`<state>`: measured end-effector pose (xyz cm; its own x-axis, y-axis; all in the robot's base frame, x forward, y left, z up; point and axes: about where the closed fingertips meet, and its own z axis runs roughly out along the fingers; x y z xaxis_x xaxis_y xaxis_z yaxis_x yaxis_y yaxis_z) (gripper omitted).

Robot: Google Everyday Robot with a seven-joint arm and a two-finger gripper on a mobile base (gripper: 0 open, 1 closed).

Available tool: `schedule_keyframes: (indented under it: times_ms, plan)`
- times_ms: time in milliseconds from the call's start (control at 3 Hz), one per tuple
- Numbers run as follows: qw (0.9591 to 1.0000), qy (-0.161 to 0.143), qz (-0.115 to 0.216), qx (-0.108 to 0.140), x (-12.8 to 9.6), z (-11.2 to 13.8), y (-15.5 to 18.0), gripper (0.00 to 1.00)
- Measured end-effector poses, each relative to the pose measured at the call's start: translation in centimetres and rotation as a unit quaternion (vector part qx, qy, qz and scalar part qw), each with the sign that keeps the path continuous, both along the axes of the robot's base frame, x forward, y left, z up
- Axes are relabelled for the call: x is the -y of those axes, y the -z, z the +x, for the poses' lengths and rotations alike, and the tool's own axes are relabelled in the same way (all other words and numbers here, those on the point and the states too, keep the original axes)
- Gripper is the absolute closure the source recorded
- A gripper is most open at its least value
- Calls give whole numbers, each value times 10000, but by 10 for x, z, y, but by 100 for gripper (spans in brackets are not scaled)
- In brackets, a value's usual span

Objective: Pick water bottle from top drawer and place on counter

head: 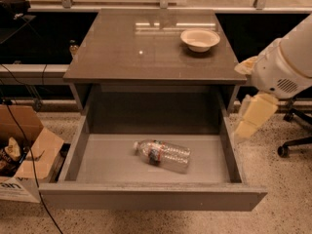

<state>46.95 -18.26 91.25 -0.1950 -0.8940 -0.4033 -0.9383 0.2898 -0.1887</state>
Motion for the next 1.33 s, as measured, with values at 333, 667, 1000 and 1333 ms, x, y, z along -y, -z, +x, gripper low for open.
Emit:
schedule_keyframes:
  times_ms: [333, 667, 1000, 1333]
  plan:
    - [9991, -148, 359, -146, -11, 12, 40, 0]
    - [9990, -155, 380, -153, -11, 14, 42, 0]
    - [9989, -79, 438, -167, -14, 14, 46, 0]
    - [9971, 78, 712, -274, -34, 17, 73, 0]
